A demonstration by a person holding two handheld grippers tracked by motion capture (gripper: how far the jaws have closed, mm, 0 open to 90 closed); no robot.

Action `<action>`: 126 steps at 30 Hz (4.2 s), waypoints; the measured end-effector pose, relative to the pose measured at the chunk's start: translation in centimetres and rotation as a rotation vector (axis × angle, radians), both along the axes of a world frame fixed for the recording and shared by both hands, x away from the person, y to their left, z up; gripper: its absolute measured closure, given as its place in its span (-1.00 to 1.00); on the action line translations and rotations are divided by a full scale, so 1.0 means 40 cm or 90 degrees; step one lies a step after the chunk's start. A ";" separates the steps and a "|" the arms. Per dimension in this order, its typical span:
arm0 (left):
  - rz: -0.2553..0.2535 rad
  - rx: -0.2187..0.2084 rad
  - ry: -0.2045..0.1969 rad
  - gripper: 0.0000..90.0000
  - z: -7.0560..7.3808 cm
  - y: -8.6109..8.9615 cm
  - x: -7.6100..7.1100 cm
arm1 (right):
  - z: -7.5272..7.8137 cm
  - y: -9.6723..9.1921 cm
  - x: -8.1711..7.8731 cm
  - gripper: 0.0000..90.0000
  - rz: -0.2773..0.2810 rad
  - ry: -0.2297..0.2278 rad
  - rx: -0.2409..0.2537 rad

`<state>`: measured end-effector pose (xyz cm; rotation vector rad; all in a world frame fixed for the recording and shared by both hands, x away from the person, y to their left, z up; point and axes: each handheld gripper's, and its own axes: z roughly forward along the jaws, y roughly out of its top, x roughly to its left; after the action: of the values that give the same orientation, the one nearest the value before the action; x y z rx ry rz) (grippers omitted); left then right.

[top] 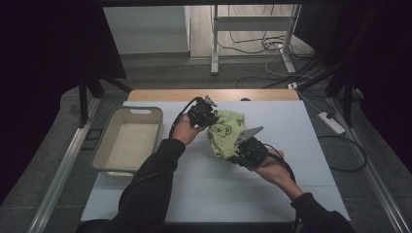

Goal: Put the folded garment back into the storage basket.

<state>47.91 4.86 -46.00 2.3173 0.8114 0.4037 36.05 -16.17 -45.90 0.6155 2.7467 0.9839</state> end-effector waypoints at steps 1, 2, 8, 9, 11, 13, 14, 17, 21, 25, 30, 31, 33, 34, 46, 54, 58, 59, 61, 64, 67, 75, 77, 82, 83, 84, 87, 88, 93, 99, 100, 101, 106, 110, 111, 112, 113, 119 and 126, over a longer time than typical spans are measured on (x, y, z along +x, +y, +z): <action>-0.001 -0.001 -0.001 0.73 0.003 0.003 -0.001 | 0.004 0.002 -0.001 0.72 0.001 -0.002 0.002; -0.002 -0.003 0.000 0.73 0.007 0.006 -0.002 | 0.008 0.003 -0.004 0.72 0.001 -0.001 0.007; -0.006 -0.003 -0.007 0.72 0.025 0.020 -0.013 | 0.025 0.014 -0.013 0.72 0.011 -0.005 0.017; -0.006 -0.003 -0.007 0.72 0.025 0.020 -0.013 | 0.025 0.014 -0.013 0.72 0.011 -0.005 0.017; -0.007 -0.003 -0.010 0.72 0.031 0.024 -0.018 | 0.030 0.019 -0.016 0.72 0.014 -0.007 0.019; -0.007 -0.004 -0.015 0.72 0.040 0.031 -0.024 | 0.038 0.026 -0.021 0.72 0.018 -0.009 0.022; -0.007 -0.003 -0.016 0.72 0.044 0.034 -0.025 | 0.040 0.028 -0.023 0.72 0.018 -0.009 0.023; -0.007 -0.006 -0.017 0.72 0.054 0.044 -0.030 | 0.048 0.038 -0.026 0.73 0.025 -0.009 0.027; -0.005 -0.003 -0.021 0.72 0.066 0.059 -0.037 | 0.056 0.054 -0.029 0.72 0.034 -0.006 0.031; -0.001 -0.002 -0.023 0.73 0.074 0.075 -0.042 | 0.060 0.069 -0.029 0.73 0.042 -0.006 0.034; 0.000 -0.002 -0.026 0.72 0.082 0.096 -0.049 | 0.064 0.089 -0.031 0.72 0.049 -0.005 0.035; 0.001 -0.003 -0.027 0.72 0.083 0.100 -0.051 | 0.065 0.094 -0.032 0.72 0.050 -0.005 0.033; 0.002 -0.001 -0.027 0.72 0.085 0.108 -0.054 | 0.066 0.104 -0.033 0.72 0.053 -0.004 0.034; 0.004 -0.001 -0.028 0.72 0.086 0.112 -0.056 | 0.066 0.110 -0.034 0.72 0.054 -0.002 0.035; 0.028 -0.006 -0.034 0.72 0.098 0.174 -0.069 | 0.079 0.170 -0.036 0.72 0.073 -0.007 0.046; 0.043 -0.007 -0.037 0.72 0.104 0.214 -0.076 | 0.084 0.214 -0.034 0.72 0.086 -0.007 0.054; 0.050 -0.008 -0.041 0.72 0.107 0.232 -0.080 | 0.086 0.231 -0.033 0.72 0.089 -0.005 0.063; 0.053 -0.008 -0.042 0.72 0.108 0.236 -0.081 | 0.087 0.235 -0.032 0.72 0.090 -0.004 0.064; 0.056 -0.007 -0.043 0.72 0.109 0.244 -0.082 | 0.087 0.242 -0.031 0.72 0.092 -0.002 0.071; 0.063 -0.008 -0.043 0.72 0.111 0.258 -0.084 | 0.088 0.253 -0.028 0.72 0.094 0.001 0.078; 0.068 -0.008 -0.044 0.73 0.114 0.271 -0.085 | 0.089 0.263 -0.025 0.72 0.096 0.002 0.086; 0.084 -0.010 -0.047 0.73 0.124 0.304 -0.092 | 0.094 0.291 -0.023 0.72 0.101 0.005 0.095; 0.088 -0.011 -0.048 0.73 0.127 0.313 -0.094 | 0.095 0.298 -0.023 0.72 0.101 0.002 0.096; 0.096 -0.010 -0.048 0.73 0.132 0.334 -0.098 | 0.097 0.315 -0.021 0.72 0.107 0.008 0.105; 0.098 -0.013 -0.049 0.73 0.132 0.338 -0.099 | 0.097 0.319 -0.021 0.72 0.107 0.008 0.107; 0.100 -0.014 -0.048 0.73 0.132 0.342 -0.099 | 0.098 0.322 -0.020 0.72 0.109 0.008 0.106; 0.104 -0.016 -0.048 0.73 0.133 0.350 -0.100 | 0.097 0.332 -0.019 0.72 0.110 0.009 0.113; 0.108 -0.016 -0.048 0.73 0.134 0.357 -0.101 | 0.098 0.335 -0.017 0.72 0.112 0.009 0.113; 0.116 -0.021 -0.048 0.74 0.135 0.374 -0.104 | 0.097 0.349 -0.016 0.72 0.113 0.013 0.118; 0.134 -0.029 -0.047 0.76 0.137 0.407 -0.111 | 0.096 0.379 -0.017 0.72 0.120 0.015 0.123; 0.137 -0.032 -0.046 0.76 0.137 0.412 -0.113 | 0.096 0.384 -0.017 0.72 0.122 0.015 0.123; 0.137 -0.032 -0.046 0.77 0.137 0.412 -0.113 | 0.096 0.384 -0.017 0.72 0.122 0.015 0.123; 0.153 -0.041 -0.047 0.79 0.139 0.441 -0.121 | 0.099 0.414 -0.022 0.72 0.131 0.009 0.120; 0.162 -0.045 -0.046 0.80 0.141 0.461 -0.124 | 0.099 0.433 -0.023 0.72 0.135 0.004 0.117; 0.165 -0.045 -0.046 0.80 0.141 0.466 -0.125 | 0.099 0.437 -0.023 0.72 0.137 0.003 0.114; 0.167 -0.045 -0.046 0.81 0.141 0.470 -0.126 | 0.099 0.442 -0.023 0.72 0.137 0.001 0.115; 0.169 -0.044 -0.046 0.81 0.141 0.475 -0.127 | 0.099 0.447 -0.024 0.72 0.139 0.000 0.114; 0.183 -0.046 -0.050 0.82 0.144 0.502 -0.134 | 0.099 0.473 -0.025 0.72 0.143 -0.005 0.114; 0.199 -0.049 -0.051 0.82 0.149 0.534 -0.140 | 0.102 0.504 -0.026 0.73 0.147 -0.010 0.116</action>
<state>42.29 26.22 -40.04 2.0934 1.1329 0.5855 35.01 3.98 -41.80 0.3159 2.7794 1.2932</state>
